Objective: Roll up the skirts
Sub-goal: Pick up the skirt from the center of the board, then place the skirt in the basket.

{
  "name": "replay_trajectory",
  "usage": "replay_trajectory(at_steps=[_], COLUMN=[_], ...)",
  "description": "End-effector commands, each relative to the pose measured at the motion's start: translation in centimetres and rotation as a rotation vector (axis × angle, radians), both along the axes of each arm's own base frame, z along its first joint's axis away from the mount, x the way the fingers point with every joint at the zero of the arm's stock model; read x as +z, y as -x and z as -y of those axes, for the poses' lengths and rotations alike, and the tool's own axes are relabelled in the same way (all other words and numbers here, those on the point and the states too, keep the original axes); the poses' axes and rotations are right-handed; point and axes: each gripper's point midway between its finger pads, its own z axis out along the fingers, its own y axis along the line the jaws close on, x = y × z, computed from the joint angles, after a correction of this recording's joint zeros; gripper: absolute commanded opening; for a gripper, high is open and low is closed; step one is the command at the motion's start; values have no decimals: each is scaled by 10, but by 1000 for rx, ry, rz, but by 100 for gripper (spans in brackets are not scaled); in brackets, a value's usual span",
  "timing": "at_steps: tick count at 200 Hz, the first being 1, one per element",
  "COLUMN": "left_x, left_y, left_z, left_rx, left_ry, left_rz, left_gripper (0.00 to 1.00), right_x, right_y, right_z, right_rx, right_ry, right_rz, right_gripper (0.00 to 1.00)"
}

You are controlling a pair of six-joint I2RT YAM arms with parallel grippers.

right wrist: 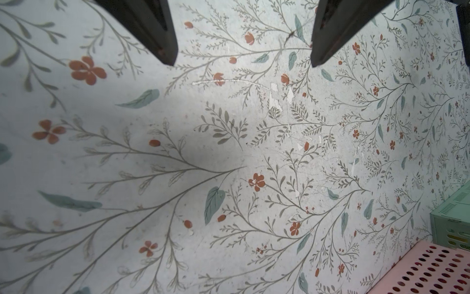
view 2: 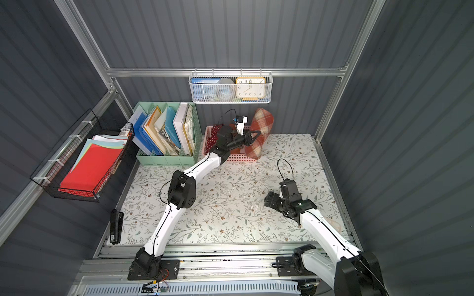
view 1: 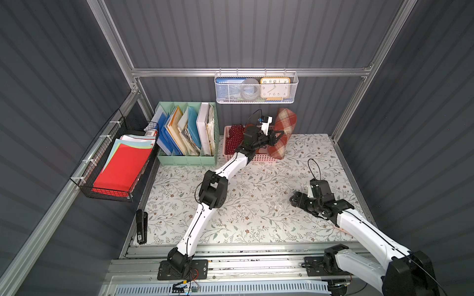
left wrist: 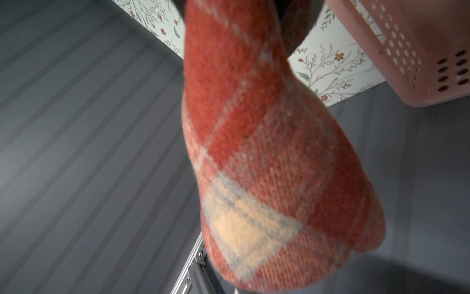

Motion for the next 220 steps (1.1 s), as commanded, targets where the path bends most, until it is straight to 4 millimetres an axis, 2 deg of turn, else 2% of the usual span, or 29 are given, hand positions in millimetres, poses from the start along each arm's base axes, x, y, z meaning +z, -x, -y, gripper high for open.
replay_trajectory(at_steps=[1, 25, 58, 84, 108, 140, 167, 182, 209, 220], left_x=[22, 9, -41, -70, -93, -128, -163, -168, -177, -187], left_y=[-24, -36, -53, -62, -65, -69, -56, -48, -14, 1], left_z=[-28, -32, -34, -36, -35, -39, -45, -45, -27, -22], left_rx=[86, 113, 177, 208, 224, 291, 302, 303, 224, 194], left_ry=[100, 154, 171, 166, 87, -116, -237, -260, -360, -402], left_rz=[98, 105, 53, 6, -61, -185, -343, -371, -431, -458], left_gripper=[0, 0, 0, 0, 0, 0, 0, 0, 0, 0], right_x=[-1, 0, -3, -8, -9, -9, -9, -8, -6, -5], right_y=[-2, -5, -6, -4, -4, -5, -5, -4, -3, -2], right_z=[-2, -3, -7, -9, -9, -8, -9, -9, -9, -10], right_rx=[21, 28, 45, 53, 56, 52, 55, 57, 56, 58], right_ry=[-8, -9, -21, -28, -30, -24, -29, -32, -38, -41], right_rz=[12, 17, 7, -10, -12, -9, -10, -8, 4, 5], right_gripper=[87, 87, 87, 87, 87, 87, 86, 86, 86, 86])
